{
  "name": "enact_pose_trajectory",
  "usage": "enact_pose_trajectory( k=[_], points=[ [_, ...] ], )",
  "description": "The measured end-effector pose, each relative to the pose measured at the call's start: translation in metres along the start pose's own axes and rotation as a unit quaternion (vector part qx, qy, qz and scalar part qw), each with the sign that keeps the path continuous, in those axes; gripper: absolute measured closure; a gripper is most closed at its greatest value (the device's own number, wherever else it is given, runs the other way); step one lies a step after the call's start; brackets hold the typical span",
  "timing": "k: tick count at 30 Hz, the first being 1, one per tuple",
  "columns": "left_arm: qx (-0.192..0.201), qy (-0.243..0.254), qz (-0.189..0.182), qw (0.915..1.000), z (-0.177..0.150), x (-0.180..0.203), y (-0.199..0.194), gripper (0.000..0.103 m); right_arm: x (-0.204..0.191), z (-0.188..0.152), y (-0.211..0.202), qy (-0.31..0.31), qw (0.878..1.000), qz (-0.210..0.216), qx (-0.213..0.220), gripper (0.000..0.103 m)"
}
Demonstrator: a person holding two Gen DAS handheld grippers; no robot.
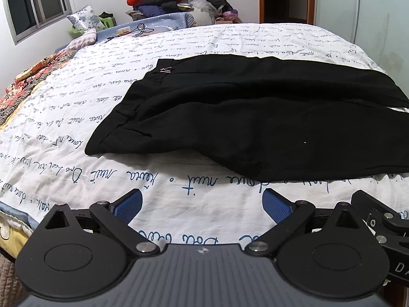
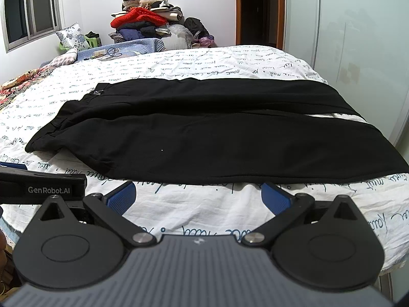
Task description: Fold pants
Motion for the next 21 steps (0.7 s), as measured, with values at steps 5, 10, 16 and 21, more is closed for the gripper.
enact_pose_trajectory(
  k=[5, 10, 16, 21],
  points=[
    [-0.013, 0.007, 0.007, 0.9999, 0.0006, 0.0015, 0.0046, 0.002, 0.0002, -0.0001, 0.0001, 0.001, 1.0, -0.001, 0.0, 0.0],
    [-0.013, 0.007, 0.008, 0.9999, -0.0001, 0.0014, 0.005, 0.002, 0.0005, 0.0001, 0.0001, 0.001, 1.0, -0.001, 0.0, 0.0],
    [-0.017, 0.007, 0.01, 0.9998, -0.0005, 0.0015, 0.0064, 0.002, -0.0004, -0.0008, 0.0006, 0.002, 1.0, -0.001, -0.001, 0.0],
    [-0.018, 0.009, 0.014, 0.9997, 0.0001, 0.0019, 0.0064, 0.002, -0.0005, -0.001, 0.001, 0.002, 1.0, -0.001, -0.002, 0.0]
  ],
)
Point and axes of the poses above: each gripper's, at about its wrist camera, not at the fingertips, and y roughly the way its jaws point, x to its right, z to its top, the point moved 4 cm from there along y, roughly the way its jaws point, and after that the axes turned 14 degrees about z, right-handed, at the moved point
